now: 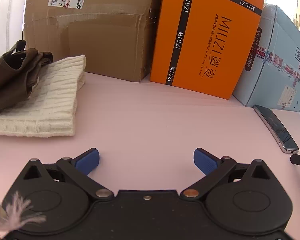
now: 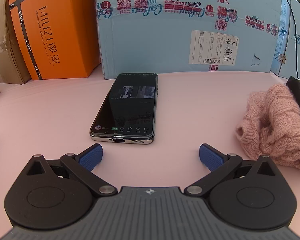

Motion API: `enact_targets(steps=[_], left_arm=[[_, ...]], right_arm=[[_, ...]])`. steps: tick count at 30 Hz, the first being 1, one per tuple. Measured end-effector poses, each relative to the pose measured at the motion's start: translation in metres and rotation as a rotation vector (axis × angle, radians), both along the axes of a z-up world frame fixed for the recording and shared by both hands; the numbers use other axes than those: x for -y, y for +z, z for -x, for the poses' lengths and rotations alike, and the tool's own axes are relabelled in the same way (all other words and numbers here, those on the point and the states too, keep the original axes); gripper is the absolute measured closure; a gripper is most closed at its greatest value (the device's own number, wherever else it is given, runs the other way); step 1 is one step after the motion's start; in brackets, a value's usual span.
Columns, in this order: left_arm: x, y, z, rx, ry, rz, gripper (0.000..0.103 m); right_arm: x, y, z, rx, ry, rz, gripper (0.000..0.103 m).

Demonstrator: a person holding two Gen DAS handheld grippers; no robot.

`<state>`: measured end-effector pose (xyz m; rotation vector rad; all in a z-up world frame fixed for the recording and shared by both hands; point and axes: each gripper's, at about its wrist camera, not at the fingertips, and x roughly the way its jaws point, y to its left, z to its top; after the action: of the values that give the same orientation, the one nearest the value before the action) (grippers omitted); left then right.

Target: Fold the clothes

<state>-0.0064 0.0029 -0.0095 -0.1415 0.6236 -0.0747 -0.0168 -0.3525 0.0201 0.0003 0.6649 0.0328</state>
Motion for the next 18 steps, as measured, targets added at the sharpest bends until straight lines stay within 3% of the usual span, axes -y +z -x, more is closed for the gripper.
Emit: enact_targets(steps=[18], left_arm=[[-0.0016, -0.0010, -0.0001, -0.001, -0.002, -0.009, 0.000]], right_arm=[[0.0003, -0.0003, 0.0000, 0.001, 0.000, -0.001, 0.000]])
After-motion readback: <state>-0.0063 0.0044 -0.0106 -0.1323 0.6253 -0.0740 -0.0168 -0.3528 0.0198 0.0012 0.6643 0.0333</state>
